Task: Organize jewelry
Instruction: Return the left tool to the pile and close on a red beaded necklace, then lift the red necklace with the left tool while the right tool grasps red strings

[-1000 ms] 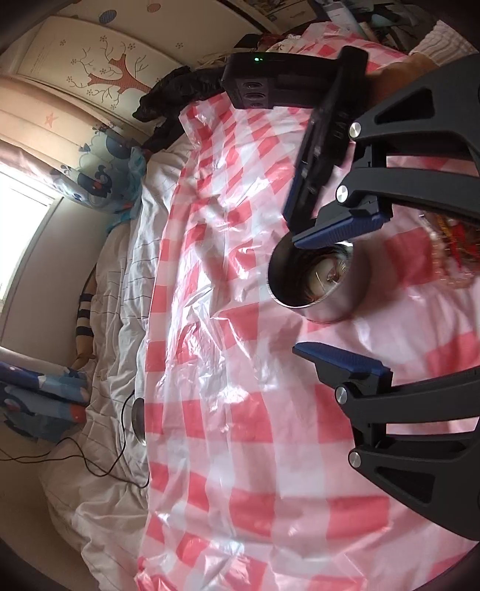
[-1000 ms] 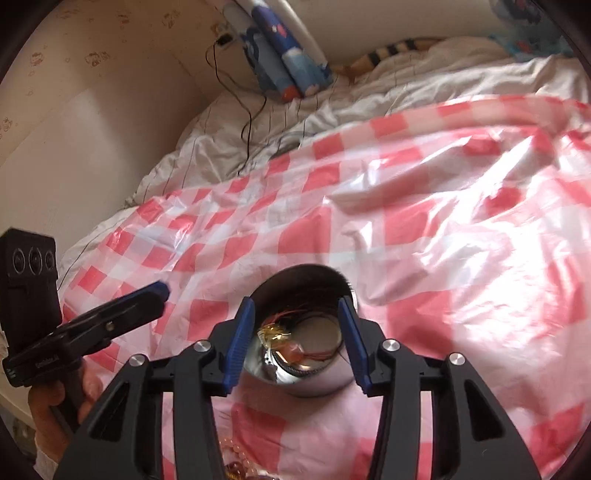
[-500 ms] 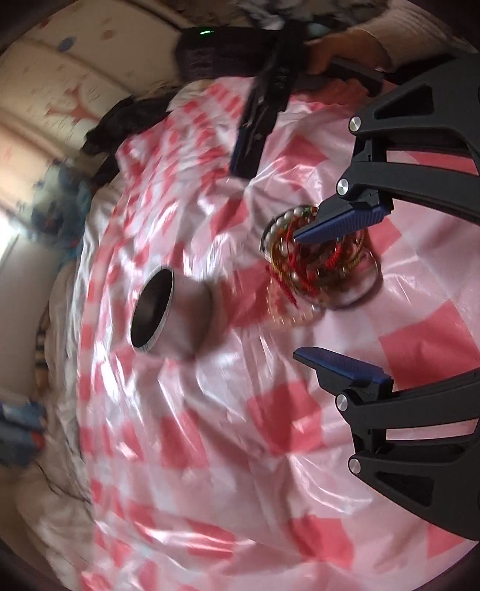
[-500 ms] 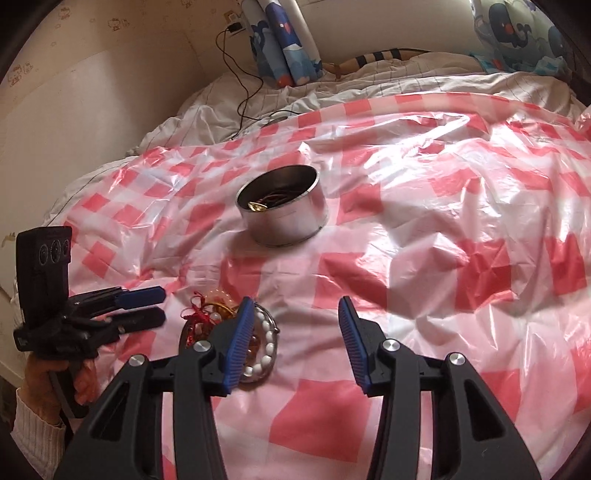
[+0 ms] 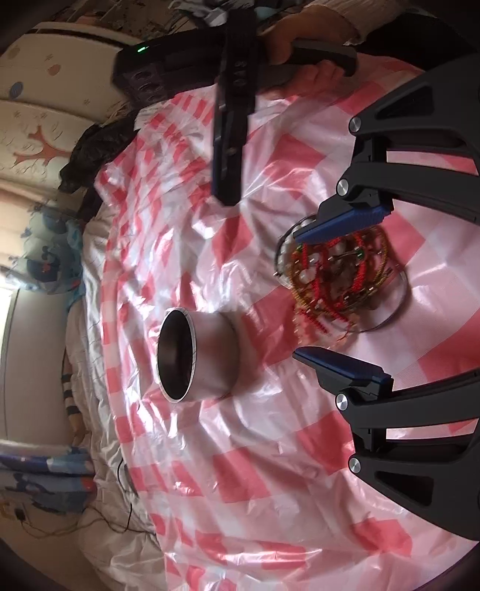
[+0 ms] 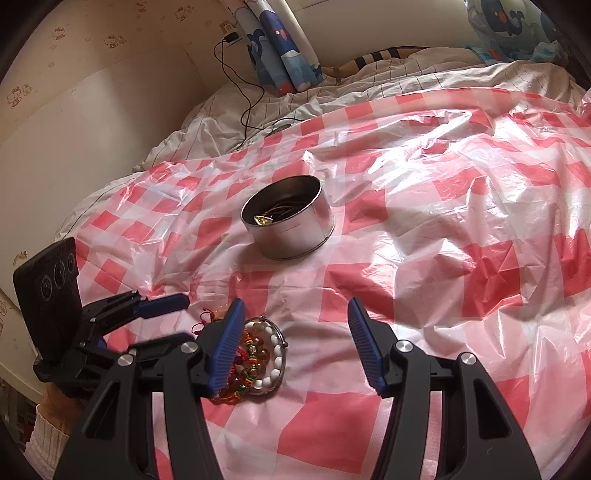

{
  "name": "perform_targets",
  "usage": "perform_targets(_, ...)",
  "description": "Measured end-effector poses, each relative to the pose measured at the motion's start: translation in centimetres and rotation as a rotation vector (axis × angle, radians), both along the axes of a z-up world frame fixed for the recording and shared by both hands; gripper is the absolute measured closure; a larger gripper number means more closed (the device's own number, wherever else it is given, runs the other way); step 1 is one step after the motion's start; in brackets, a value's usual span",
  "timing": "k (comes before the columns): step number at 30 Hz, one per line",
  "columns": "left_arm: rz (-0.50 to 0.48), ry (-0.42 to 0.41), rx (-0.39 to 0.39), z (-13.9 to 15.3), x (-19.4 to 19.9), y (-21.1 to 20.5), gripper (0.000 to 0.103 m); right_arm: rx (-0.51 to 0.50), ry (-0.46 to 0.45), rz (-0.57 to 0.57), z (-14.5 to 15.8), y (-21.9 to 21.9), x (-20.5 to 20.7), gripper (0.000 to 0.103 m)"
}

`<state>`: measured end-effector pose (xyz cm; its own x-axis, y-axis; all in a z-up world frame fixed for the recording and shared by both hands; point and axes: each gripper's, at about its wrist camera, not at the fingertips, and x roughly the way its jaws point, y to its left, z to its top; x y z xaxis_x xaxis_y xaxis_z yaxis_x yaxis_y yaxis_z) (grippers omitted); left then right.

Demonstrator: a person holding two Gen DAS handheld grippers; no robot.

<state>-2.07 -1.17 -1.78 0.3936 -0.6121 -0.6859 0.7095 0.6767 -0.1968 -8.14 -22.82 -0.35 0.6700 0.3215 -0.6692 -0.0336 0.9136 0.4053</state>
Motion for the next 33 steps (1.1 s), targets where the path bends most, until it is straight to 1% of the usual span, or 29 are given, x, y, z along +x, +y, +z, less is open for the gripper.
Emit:
perform_targets(3, 0.021, 0.014, -0.038, 0.0, 0.8, -0.3, 0.048, -0.009, 0.003, 0.010, -0.2, 0.4, 0.1, 0.046)
perform_targets(5, 0.022, 0.033, -0.034, -0.5, 0.8, -0.5, 0.049, -0.012, 0.006, 0.013, -0.3, 0.5, 0.2, 0.046)
perform_targets(6, 0.021, 0.041, -0.026, -0.7, 0.9, -0.7, 0.053, -0.011, 0.006, 0.013, -0.4, 0.4, 0.2, 0.046)
perform_targets(7, 0.016, 0.052, -0.018, -0.9, 0.9, -0.8, 0.069, -0.011, 0.005, 0.012, -0.4, 0.5, 0.2, 0.046)
perform_targets(8, 0.016, 0.061, -0.010, -1.1, 0.9, -0.9, 0.080, -0.011, 0.005, 0.011, -0.3, 0.5, 0.2, 0.046)
perform_targets(9, 0.018, 0.062, -0.008, -1.1, 1.0, -0.9, 0.084, -0.009, 0.004, 0.009, -0.4, 0.5, 0.1, 0.046)
perform_targets(10, 0.019, 0.067, -0.006, -1.2, 1.0, -0.9, 0.093, -0.007, 0.004, 0.009, -0.4, 0.5, 0.1, 0.046)
perform_targets(11, 0.027, 0.076, 0.003, -1.4, 1.1, -0.9, 0.099, -0.006, 0.004, 0.009, -0.4, 0.5, 0.1, 0.046)
perform_targets(13, 0.040, 0.095, -0.005, -1.6, 1.3, -0.6, 0.100, -0.006, 0.002, 0.017, -0.4, 0.6, 0.1, 0.046)
perform_targets(16, 0.044, 0.141, -0.095, -0.7, 1.7, 0.6, 0.100, -0.041, -0.010, 0.062, 0.0, 1.3, -0.1, 0.046)
perform_targets(19, 0.053, 0.164, -0.219, 0.7, 2.1, 2.6, 0.100, -0.104, -0.066, 0.211, 1.0, 3.7, -0.8, 0.046)
perform_targets(21, 0.061, 0.169, -0.277, 1.6, 2.4, 3.7, 0.100, -0.150, -0.108, 0.301, 1.3, 5.7, -1.5, 0.046)
perform_targets(23, 0.083, 0.172, -0.319, 2.1, 2.7, 4.9, 0.100, -0.193, -0.104, 0.358, 0.8, 7.6, -1.7, 0.046)
perform_targets(26, 0.115, 0.163, -0.339, 2.6, 3.0, 6.0, 0.100, -0.226, -0.063, 0.396, -0.7, 9.2, -1.5, 0.046)
perform_targets(28, 0.127, 0.158, -0.354, 3.0, 3.2, 6.4, 0.100, -0.224, -0.045, 0.410, -1.3, 9.8, -1.1, 0.048)
perform_targets(29, 0.132, 0.155, -0.360, 3.1, 3.2, 6.6, 0.100, -0.217, -0.035, 0.414, -1.6, 9.8, -0.9, 0.052)
perform_targets(30, 0.135, 0.154, -0.365, 3.2, 3.2, 6.8, 0.100, -0.206, -0.024, 0.417, -1.8, 9.8, -0.8, 0.058)
perform_targets(32, 0.138, 0.152, -0.372, 3.3, 3.2, 7.0, 0.100, -0.203, -0.013, 0.403, -2.0, 9.6, -0.6, 0.061)
perform_targets(33, 0.137, 0.151, -0.375, 3.3, 3.2, 7.0, 0.100, -0.199, -0.008, 0.396, -2.1, 9.4, -0.5, 0.065)
